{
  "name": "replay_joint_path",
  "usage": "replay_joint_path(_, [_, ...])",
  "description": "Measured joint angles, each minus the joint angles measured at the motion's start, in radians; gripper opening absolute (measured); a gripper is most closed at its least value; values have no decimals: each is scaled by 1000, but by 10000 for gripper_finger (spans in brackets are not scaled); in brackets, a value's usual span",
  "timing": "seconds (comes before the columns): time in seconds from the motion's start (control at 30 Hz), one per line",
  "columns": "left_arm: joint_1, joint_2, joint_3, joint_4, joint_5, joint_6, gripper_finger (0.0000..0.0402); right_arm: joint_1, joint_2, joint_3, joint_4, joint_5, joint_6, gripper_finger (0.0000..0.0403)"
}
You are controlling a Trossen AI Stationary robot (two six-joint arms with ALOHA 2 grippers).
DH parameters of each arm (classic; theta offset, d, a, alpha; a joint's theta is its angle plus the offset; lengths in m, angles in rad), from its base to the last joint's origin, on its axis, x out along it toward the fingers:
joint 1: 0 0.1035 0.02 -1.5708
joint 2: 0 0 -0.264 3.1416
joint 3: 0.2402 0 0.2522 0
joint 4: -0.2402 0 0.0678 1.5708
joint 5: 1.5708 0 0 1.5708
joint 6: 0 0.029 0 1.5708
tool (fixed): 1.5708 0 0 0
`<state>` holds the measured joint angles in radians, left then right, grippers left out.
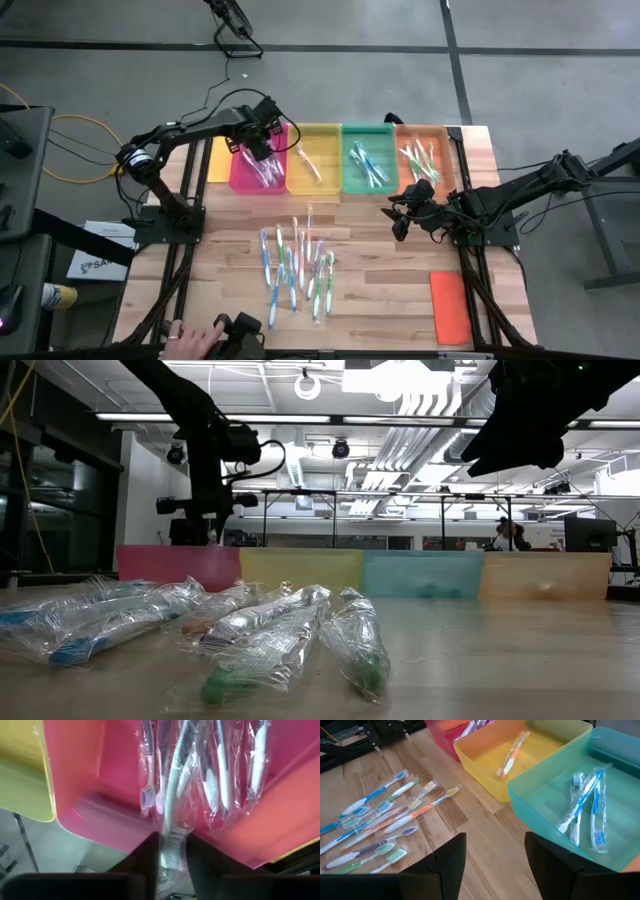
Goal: Pick & Place Toothbrushes
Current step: Put the purple toothbrush into the pink bin, then put the blue toothbrush into the green bin
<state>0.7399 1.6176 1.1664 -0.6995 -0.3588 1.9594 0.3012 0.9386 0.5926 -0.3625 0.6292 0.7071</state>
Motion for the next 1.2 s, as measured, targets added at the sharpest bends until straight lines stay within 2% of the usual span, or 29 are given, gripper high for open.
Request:
replay_joint_path(0.2, [0, -3, 0, 12, -69, -50, 194, 0, 0, 0, 0, 0, -3, 197])
replay_joint_path(0.33, [-2, -12, 0, 20, -112, -80, 217, 0, 0, 0, 0, 0, -3, 197])
replay_joint_path(0.7, [-35, -141, -1, 8, -136, -141, 178, 0, 0, 0, 9, -6, 3, 197])
replay_joint_path(0.9, [-111, -261, -1, -29, -135, -396, 159, 0, 0, 0, 93, -4, 2, 197])
replay_joint_path(1.2, [-359, -361, -1, -228, -75, -698, 132, 2, 40, 1, 281, -61, -4, 197])
